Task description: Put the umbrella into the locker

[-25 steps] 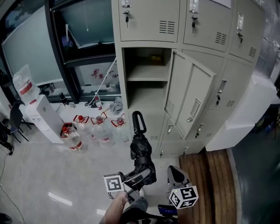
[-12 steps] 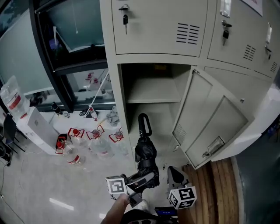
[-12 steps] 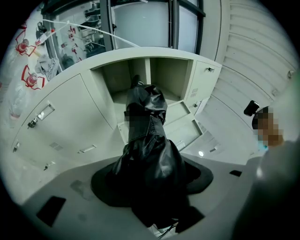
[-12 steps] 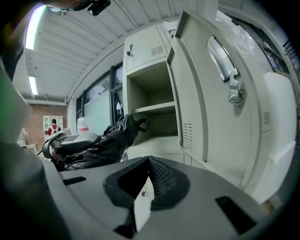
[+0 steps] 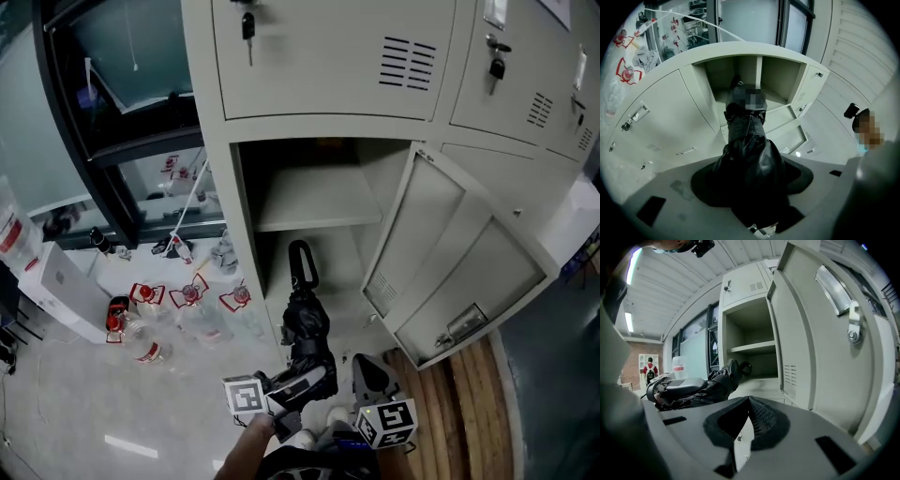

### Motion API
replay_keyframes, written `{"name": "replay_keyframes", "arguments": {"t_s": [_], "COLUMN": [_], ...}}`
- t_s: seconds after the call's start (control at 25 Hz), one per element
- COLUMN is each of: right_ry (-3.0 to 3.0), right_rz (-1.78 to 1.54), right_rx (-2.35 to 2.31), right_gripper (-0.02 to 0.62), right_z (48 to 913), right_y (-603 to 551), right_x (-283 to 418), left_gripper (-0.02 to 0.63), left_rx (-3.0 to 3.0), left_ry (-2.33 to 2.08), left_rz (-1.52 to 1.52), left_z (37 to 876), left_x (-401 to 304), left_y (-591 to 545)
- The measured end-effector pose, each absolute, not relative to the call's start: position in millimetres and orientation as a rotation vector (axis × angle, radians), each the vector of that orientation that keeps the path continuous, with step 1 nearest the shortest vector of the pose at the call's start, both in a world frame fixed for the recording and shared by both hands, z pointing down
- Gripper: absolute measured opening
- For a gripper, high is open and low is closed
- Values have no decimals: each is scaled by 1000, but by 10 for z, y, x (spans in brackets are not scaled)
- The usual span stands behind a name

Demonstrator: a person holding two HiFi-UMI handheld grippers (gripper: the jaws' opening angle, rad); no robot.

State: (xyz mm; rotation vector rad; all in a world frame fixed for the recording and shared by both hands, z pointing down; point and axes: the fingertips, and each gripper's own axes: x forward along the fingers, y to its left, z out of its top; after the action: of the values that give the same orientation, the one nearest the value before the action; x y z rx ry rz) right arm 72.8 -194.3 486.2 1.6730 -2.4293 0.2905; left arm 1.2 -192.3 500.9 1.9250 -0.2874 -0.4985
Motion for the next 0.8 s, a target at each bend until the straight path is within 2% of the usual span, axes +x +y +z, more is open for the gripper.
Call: {"name": "replay_keyframes", "arguments": {"t_s": [0.8], "right_ry": [-2424], "right_rz": [343], "right_rx": [1634], "right_gripper": [0], "right_z": [5044], "right_y": [-2386], "right_x": [731], "left_gripper": [270], "left_rx": [1872], "left_ry": [-281], "left_rz": [-463], "left_z": [5184], "left_x": [96], "left_y": [-2345]}}
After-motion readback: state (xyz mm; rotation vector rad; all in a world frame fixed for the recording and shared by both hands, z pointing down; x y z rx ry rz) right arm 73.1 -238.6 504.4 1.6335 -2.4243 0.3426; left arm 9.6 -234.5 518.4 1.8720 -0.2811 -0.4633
